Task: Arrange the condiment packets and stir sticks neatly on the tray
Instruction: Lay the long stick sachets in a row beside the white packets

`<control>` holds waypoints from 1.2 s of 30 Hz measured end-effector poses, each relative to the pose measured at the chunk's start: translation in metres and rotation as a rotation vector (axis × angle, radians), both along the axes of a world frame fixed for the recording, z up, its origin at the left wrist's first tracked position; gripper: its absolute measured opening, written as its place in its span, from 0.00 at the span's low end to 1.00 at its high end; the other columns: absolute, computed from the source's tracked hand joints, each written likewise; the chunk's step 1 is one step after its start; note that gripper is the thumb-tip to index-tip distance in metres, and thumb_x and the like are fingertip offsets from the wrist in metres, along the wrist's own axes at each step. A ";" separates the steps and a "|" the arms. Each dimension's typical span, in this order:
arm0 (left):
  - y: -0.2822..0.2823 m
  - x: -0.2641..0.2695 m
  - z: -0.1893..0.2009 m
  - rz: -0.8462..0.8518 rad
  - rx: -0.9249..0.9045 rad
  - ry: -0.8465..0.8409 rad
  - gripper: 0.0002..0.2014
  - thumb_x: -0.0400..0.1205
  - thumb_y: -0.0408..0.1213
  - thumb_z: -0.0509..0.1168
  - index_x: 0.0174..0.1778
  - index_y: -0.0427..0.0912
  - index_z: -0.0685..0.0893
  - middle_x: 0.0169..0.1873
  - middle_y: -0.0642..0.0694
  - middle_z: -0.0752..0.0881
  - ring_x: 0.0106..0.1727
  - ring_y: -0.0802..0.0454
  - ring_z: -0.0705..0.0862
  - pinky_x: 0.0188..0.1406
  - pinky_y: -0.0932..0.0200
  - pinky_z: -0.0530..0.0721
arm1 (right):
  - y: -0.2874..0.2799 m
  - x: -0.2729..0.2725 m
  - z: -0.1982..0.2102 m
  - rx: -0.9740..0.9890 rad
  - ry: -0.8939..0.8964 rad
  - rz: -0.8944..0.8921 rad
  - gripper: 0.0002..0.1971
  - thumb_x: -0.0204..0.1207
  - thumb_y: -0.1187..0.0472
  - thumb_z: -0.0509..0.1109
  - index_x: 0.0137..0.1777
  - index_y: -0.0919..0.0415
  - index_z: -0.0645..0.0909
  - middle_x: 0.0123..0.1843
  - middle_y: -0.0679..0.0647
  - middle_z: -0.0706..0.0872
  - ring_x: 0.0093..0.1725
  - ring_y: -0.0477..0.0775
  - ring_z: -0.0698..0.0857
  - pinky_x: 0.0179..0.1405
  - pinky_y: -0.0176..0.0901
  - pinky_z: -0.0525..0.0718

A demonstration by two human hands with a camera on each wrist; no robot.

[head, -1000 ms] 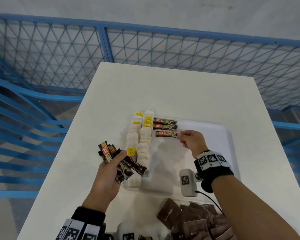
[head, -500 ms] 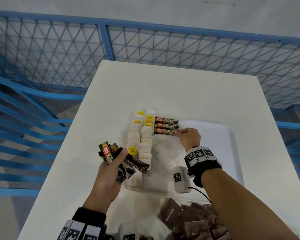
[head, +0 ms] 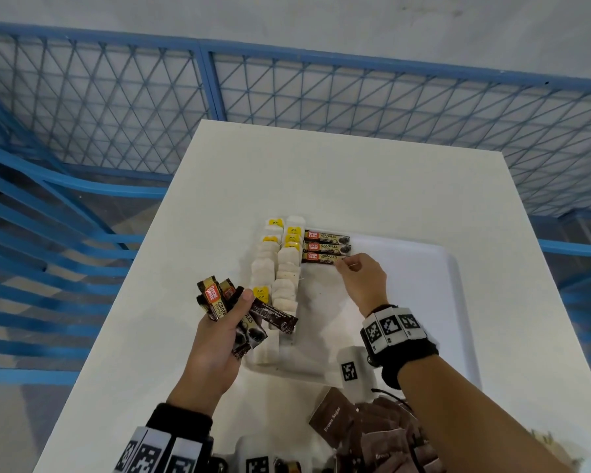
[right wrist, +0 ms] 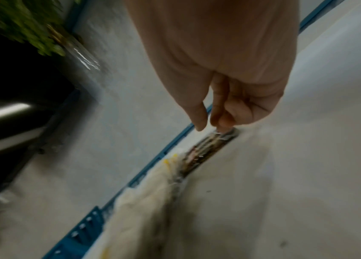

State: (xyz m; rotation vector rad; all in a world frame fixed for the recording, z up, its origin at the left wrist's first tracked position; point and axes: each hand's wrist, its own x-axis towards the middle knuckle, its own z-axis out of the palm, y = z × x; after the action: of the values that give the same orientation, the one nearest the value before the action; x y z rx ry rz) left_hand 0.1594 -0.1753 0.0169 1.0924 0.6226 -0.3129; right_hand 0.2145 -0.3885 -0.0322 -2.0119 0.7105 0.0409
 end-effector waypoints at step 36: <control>0.002 -0.015 -0.001 -0.048 0.043 -0.018 0.05 0.77 0.27 0.68 0.39 0.40 0.80 0.28 0.45 0.83 0.24 0.55 0.80 0.25 0.63 0.78 | 0.030 -0.076 0.041 0.768 -0.051 0.207 0.06 0.76 0.72 0.68 0.47 0.67 0.86 0.35 0.57 0.86 0.33 0.48 0.83 0.39 0.35 0.86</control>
State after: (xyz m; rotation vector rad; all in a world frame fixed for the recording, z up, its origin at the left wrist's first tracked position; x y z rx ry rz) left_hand 0.1442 -0.1736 0.0160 1.1517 0.5897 -0.3319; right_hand 0.1389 -0.3586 0.0089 -1.3287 0.3645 0.3320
